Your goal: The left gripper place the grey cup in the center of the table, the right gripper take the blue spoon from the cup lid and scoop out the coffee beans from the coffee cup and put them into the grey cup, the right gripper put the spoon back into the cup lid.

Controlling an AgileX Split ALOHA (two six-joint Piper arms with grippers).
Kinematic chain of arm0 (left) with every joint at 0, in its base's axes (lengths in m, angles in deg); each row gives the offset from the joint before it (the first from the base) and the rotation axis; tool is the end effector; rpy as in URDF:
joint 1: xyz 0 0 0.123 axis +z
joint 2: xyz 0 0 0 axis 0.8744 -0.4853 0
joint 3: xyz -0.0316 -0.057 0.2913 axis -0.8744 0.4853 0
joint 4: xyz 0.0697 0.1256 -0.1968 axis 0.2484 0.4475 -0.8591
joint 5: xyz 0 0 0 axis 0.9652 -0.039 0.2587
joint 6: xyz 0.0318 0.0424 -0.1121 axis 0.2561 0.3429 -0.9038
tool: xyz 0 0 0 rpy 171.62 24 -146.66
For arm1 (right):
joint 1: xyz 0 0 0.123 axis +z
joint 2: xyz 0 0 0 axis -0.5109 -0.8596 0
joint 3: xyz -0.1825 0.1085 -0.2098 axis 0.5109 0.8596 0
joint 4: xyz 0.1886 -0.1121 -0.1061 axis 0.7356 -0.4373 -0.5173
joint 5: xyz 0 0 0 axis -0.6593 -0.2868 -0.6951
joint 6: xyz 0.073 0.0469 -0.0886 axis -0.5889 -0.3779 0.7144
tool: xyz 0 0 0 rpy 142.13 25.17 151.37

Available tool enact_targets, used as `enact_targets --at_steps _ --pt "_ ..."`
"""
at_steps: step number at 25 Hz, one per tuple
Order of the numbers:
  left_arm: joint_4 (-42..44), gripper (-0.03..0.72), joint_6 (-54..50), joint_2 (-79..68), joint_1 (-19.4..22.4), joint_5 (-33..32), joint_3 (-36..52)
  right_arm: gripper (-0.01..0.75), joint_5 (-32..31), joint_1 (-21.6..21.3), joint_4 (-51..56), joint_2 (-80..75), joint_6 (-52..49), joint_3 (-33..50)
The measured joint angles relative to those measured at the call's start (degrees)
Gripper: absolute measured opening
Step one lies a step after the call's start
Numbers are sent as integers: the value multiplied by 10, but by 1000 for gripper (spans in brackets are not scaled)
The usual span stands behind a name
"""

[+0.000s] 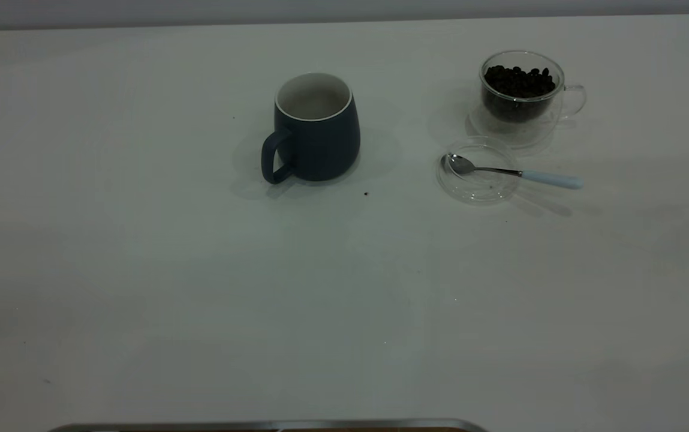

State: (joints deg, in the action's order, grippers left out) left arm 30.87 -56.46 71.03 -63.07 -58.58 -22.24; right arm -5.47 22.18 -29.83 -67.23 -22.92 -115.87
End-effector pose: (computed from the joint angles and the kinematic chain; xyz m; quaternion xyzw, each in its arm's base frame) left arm -0.0022 0.0010 0.2466 0.0069 0.8706 -0.0095 0.4919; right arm 0.0493 0.0356 0.2639 -0.0657 0.8778 0.0940 0.4650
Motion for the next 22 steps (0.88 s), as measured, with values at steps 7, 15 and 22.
enact_targets --at_steps 7,15,22 --pt "0 495 -1 0 0 0 0 589 -6 0 -68 0 -62 0" --pt "0 495 -1 0 0 0 0 588 -45 33 -147 13 -141 0" --pt "0 495 -1 0 0 0 0 588 -76 117 -237 100 -206 0"
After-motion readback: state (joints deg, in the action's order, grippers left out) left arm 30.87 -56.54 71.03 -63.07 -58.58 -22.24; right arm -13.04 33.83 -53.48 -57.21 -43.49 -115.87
